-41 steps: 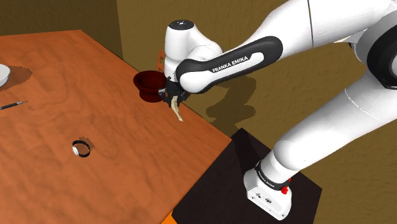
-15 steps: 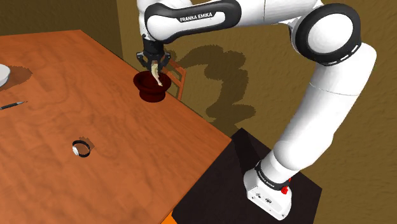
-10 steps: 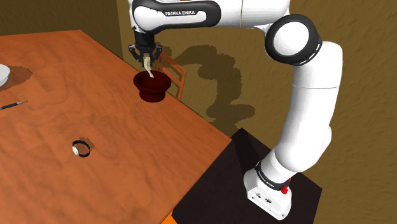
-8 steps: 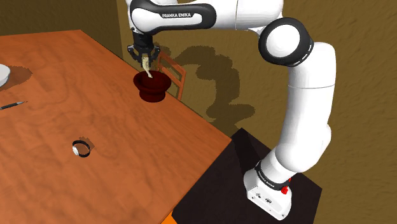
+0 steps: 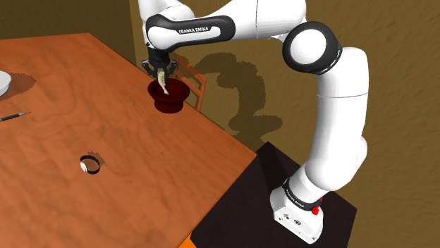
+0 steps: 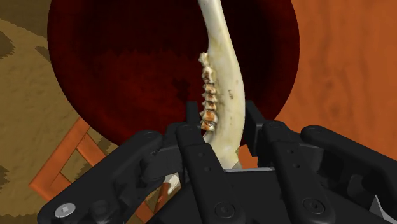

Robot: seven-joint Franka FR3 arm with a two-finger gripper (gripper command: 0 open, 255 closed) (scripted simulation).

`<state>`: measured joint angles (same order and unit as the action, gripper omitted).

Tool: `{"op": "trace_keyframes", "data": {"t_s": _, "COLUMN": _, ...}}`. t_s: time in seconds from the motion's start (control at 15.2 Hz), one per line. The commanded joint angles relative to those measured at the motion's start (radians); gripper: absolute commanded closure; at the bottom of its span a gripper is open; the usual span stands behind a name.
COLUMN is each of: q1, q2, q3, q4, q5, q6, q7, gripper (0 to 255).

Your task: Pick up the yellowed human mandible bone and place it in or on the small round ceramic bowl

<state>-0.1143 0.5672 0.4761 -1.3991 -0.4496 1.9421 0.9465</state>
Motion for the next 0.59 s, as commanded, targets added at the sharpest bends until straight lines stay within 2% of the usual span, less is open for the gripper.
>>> {"op": "trace_keyframes", "data": {"t_s": 0.0, "q1": -0.002, "q2": 0.005, "q3": -0.003, "q4": -0.023, "q5": -0.006, "q6": 0.027, "q7": 0.008, "gripper": 255}}
{"op": "trace_keyframes", "data": {"t_s": 0.2, "q1": -0.002, "q2": 0.017, "q3": -0.007, "q4": -0.045, "q5": -0.014, "q6": 0.058, "q7": 0.018, "gripper": 255}}
{"op": "trace_keyframes", "data": {"t_s": 0.53, "q1": -0.002, "q2": 0.017, "q3": -0.007, "q4": -0.045, "q5": -0.014, "q6": 0.058, "q7": 0.018, "gripper": 255}}
